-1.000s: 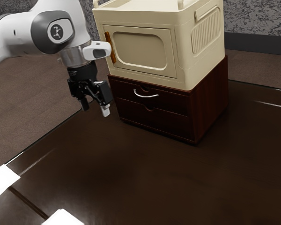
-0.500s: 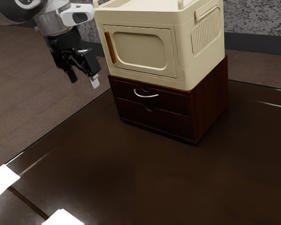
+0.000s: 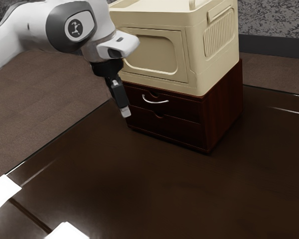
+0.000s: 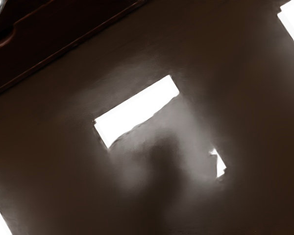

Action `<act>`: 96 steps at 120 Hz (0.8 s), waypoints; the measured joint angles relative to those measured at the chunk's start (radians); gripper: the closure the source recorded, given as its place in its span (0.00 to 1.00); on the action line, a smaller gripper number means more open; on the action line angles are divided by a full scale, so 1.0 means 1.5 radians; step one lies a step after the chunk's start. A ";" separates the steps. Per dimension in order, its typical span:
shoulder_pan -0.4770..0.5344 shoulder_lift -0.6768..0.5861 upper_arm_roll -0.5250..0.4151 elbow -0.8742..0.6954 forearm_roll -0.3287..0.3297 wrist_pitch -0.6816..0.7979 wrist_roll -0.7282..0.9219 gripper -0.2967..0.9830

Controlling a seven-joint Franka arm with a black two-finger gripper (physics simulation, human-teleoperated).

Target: Pull the drawer handle with one arm to open the drawer

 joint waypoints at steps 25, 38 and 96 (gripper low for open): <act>-0.065 -0.037 0.074 -0.121 0.009 0.077 0.139 0.23; -0.129 -0.053 0.145 -0.173 0.010 0.141 0.200 0.23; -0.138 0.018 0.175 -0.186 -0.006 0.333 0.419 0.23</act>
